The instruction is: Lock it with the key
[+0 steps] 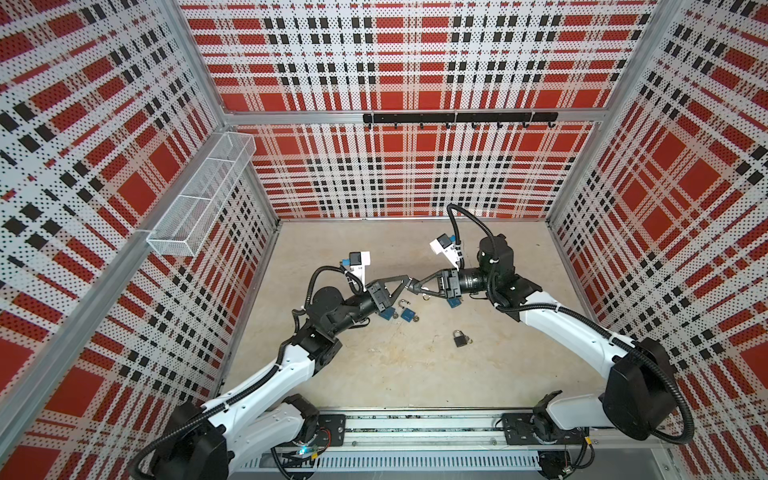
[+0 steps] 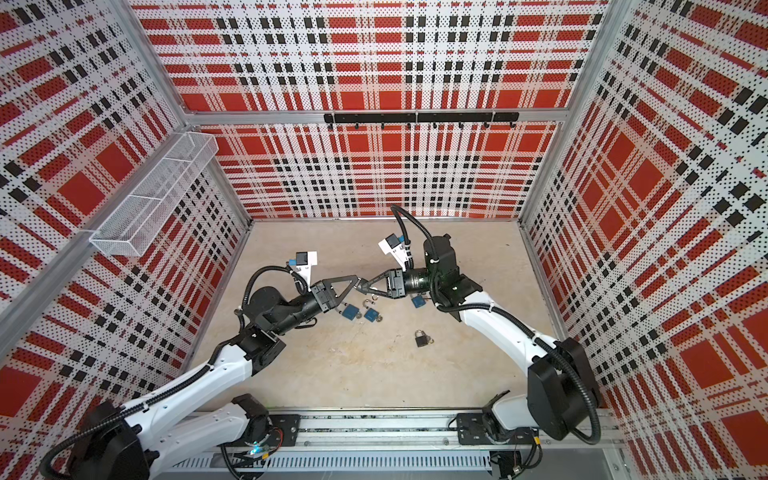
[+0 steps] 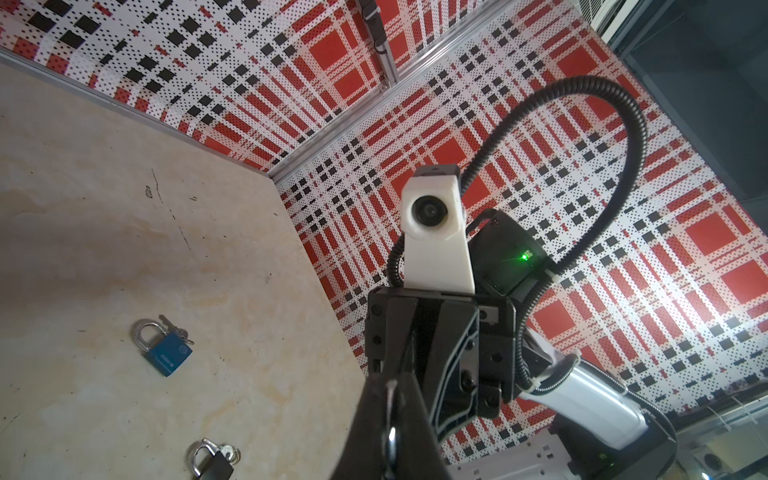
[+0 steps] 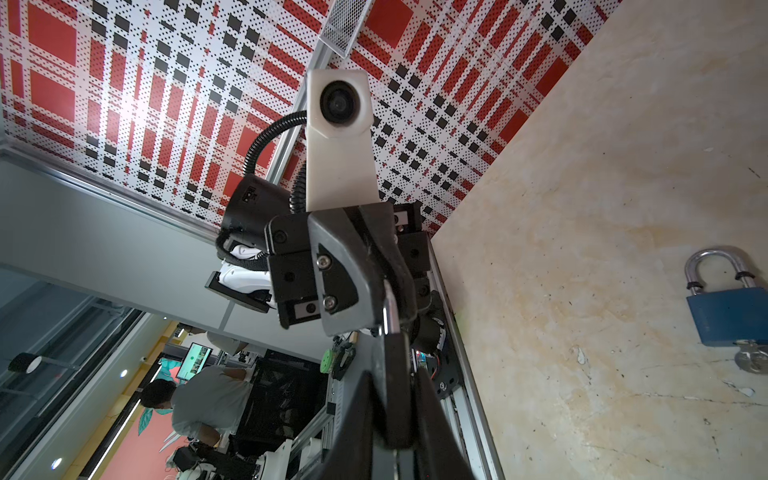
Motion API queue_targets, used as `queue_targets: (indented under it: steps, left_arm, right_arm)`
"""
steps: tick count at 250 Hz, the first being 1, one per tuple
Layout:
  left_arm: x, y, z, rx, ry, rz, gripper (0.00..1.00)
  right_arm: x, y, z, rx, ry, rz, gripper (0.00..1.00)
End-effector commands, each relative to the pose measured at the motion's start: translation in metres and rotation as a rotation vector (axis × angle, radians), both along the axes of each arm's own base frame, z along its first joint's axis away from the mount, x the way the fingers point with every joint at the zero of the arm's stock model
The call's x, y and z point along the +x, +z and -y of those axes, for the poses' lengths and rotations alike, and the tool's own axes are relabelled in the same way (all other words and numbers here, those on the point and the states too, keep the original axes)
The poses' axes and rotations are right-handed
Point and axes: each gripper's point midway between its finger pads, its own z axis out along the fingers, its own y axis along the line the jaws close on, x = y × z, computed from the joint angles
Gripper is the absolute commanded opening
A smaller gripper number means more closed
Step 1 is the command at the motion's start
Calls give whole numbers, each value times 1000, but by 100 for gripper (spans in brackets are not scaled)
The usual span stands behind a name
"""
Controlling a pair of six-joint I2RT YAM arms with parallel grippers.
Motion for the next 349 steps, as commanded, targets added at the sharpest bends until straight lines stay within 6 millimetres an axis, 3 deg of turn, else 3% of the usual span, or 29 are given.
queue_targets:
  steps: [1, 12, 35, 96, 203, 324, 349]
  left_arm:
    - [-34, -9, 21, 59, -243, -47, 9]
    - [-32, -8, 19, 60, -243, -46, 20]
    - [-32, -4, 18, 56, -249, -38, 25]
    - [-31, 0, 16, 54, -250, -26, 15]
    - [-21, 3, -11, 31, -160, -25, 12]
    - [-16, -2, -23, 27, -127, -39, 15]
    - [-16, -3, -25, 26, -125, -41, 20]
  right_arm:
    - [2, 33, -10, 46, -42, 180, 0]
    - [2, 32, -10, 39, -44, 182, 0]
    - [3, 30, -9, 31, -51, 183, 0]
    - [3, 30, -11, 30, -47, 185, 0]
    - [3, 32, -13, 32, -40, 185, 0]
    - [3, 32, -14, 29, -38, 185, 0]
    - [4, 32, -14, 29, -38, 184, 0]
